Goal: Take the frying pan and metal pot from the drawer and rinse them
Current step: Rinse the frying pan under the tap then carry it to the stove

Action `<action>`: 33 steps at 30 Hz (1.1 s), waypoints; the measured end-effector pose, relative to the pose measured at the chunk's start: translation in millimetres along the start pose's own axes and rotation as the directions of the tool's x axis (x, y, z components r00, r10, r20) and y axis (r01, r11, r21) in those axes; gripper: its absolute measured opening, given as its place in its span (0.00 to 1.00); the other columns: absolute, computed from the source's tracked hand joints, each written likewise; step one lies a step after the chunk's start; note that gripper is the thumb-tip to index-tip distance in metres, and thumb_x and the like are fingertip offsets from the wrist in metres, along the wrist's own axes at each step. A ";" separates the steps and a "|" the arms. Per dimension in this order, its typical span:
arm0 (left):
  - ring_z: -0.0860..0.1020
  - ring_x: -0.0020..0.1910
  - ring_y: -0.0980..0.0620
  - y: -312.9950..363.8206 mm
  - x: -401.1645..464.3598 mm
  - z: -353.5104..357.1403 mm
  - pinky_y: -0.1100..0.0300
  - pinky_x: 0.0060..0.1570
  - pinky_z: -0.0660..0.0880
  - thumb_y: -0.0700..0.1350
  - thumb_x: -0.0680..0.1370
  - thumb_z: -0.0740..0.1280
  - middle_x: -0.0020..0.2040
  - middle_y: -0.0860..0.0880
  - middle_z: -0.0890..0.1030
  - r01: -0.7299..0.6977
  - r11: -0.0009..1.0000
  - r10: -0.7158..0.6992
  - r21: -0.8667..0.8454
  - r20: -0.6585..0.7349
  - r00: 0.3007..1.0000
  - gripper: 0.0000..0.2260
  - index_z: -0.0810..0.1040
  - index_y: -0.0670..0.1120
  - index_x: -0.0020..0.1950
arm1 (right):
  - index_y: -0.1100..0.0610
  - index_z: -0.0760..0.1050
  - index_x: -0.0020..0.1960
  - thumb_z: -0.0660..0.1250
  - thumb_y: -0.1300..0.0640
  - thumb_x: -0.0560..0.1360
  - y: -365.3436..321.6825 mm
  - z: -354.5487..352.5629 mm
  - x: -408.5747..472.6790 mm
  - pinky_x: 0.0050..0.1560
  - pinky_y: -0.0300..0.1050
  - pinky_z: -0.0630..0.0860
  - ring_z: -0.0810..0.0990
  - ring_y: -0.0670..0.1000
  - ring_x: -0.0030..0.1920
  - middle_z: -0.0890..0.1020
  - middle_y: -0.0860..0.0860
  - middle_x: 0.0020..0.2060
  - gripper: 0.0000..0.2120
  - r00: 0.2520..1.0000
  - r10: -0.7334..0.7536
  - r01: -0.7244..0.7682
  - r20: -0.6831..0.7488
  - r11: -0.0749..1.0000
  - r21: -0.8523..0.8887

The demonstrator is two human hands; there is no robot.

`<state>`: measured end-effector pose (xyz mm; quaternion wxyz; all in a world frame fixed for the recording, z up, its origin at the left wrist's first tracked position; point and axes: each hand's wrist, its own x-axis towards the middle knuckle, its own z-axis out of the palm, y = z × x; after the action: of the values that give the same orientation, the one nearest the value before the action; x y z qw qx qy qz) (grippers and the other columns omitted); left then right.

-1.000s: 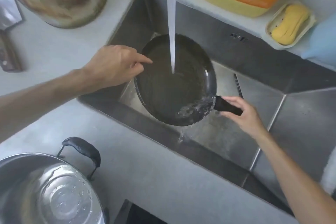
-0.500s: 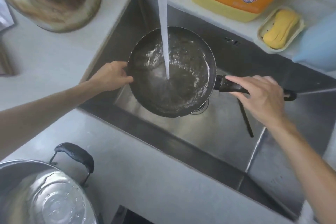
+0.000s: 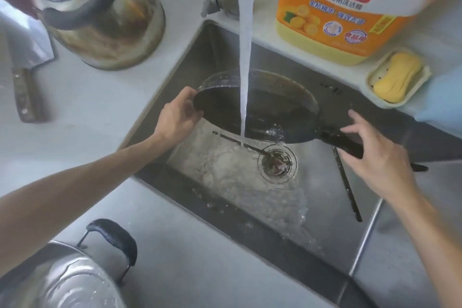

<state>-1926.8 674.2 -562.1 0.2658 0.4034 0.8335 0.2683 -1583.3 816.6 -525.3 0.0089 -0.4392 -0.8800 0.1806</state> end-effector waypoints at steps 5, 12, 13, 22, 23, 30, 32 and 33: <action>0.81 0.42 0.47 2.4 -1.0 -8.0 0.49 0.42 0.78 0.29 0.69 0.66 0.42 0.52 0.82 -0.113 0.984 0.099 -0.137 -0.105 0.990 0.19 0.72 0.50 0.51 | 0.33 0.64 0.57 0.71 0.35 0.63 -7.5 -11.5 0.4 0.51 0.36 0.74 0.81 0.41 0.50 0.83 0.33 0.44 0.27 0.938 -0.011 -0.133 0.347 0.911 0.390; 0.77 0.56 0.63 8.8 2.1 -25.7 0.62 0.60 0.73 0.36 0.73 0.64 0.53 0.62 0.80 -0.025 0.957 0.072 -0.288 0.154 0.985 0.20 0.73 0.59 0.56 | 0.29 0.68 0.58 0.73 0.55 0.69 4.2 4.2 -10.4 0.51 0.17 0.63 0.72 0.26 0.53 0.74 0.22 0.50 0.28 0.981 -0.057 -0.035 0.184 0.887 0.460; 0.77 0.58 0.64 5.0 3.1 -27.0 0.64 0.62 0.72 0.34 0.75 0.61 0.54 0.65 0.80 -0.022 0.963 0.075 -0.270 0.188 0.979 0.21 0.73 0.58 0.59 | 0.30 0.68 0.58 0.73 0.55 0.68 6.9 4.8 -11.1 0.50 0.18 0.63 0.73 0.29 0.52 0.73 0.20 0.50 0.28 0.987 -0.051 -0.016 0.153 0.914 0.406; 0.75 0.62 0.61 1.1 2.5 -31.9 0.54 0.68 0.68 0.53 0.79 0.61 0.64 0.58 0.76 0.216 0.920 -0.055 -0.328 0.438 0.897 0.17 0.70 0.57 0.68 | 0.41 0.72 0.61 0.65 0.40 0.70 2.7 23.3 -16.6 0.50 0.23 0.63 0.75 0.43 0.45 0.79 0.33 0.51 0.20 0.977 -0.212 0.206 0.007 0.957 0.205; 0.74 0.62 0.63 1.6 2.0 -34.6 0.55 0.69 0.67 0.53 0.79 0.61 0.64 0.59 0.76 0.202 0.922 -0.046 -0.331 0.423 0.905 0.16 0.70 0.59 0.67 | 0.35 0.71 0.59 0.68 0.41 0.69 1.3 26.8 -17.5 0.51 0.22 0.63 0.74 0.41 0.46 0.77 0.28 0.50 0.19 0.984 -0.173 0.158 0.033 0.950 0.269; 0.77 0.61 0.60 20.4 -20.0 -74.7 0.62 0.61 0.71 0.52 0.77 0.63 0.59 0.56 0.81 0.072 0.909 0.114 -0.412 0.410 0.905 0.20 0.70 0.59 0.69 | 0.25 0.65 0.56 0.69 0.42 0.68 -6.3 70.3 -16.4 0.57 0.27 0.67 0.75 0.30 0.56 0.77 0.25 0.49 0.21 0.959 -0.064 -0.103 0.275 0.827 0.553; 0.80 0.56 0.54 20.6 -20.7 -75.1 0.63 0.55 0.76 0.49 0.75 0.65 0.55 0.49 0.83 0.128 0.856 0.098 -0.501 0.399 0.912 0.21 0.71 0.54 0.69 | 0.26 0.64 0.59 0.64 0.33 0.67 -6.8 78.3 -14.3 0.62 0.34 0.68 0.75 0.35 0.60 0.77 0.33 0.56 0.22 0.939 -0.108 -0.105 0.326 0.813 0.572; 0.81 0.56 0.53 19.6 -18.9 -74.1 0.64 0.51 0.77 0.50 0.73 0.66 0.55 0.49 0.84 0.179 0.823 0.067 -0.539 0.406 0.912 0.23 0.71 0.52 0.68 | 0.25 0.63 0.60 0.64 0.32 0.67 -6.4 78.6 -11.7 0.63 0.34 0.68 0.74 0.35 0.61 0.77 0.36 0.57 0.23 0.925 -0.132 -0.106 0.356 0.811 0.575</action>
<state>-1955.3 652.0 -491.9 0.5486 0.3279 0.6540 0.4048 -1594.8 779.6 -595.0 -0.0254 -0.3654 -0.7693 0.5235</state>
